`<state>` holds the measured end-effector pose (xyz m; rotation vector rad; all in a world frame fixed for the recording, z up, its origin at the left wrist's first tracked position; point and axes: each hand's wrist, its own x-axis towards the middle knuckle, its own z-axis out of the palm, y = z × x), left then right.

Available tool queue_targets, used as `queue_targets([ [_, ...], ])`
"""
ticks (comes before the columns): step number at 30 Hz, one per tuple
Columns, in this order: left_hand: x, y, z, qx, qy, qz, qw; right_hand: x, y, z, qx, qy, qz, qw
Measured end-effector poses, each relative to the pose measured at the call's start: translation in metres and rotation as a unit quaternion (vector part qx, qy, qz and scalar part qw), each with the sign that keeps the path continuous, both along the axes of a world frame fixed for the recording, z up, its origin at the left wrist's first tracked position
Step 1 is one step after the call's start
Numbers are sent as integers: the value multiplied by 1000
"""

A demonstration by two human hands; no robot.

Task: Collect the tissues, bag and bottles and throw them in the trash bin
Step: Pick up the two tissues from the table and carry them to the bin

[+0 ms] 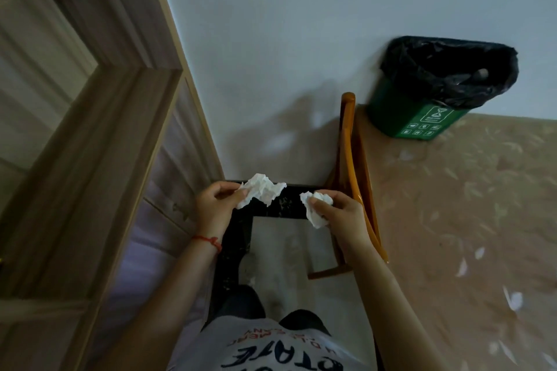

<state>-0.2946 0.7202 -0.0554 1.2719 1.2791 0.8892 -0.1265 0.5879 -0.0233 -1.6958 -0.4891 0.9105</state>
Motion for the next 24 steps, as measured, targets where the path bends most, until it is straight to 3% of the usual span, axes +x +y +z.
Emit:
queue_targets([
  [12,92,150,11,26,0,-118,993,50,117,10,3,-8,-99,995],
  [24,165,198,9,5,-3,-203,979,98,157,17,20,19,-198,980],
])
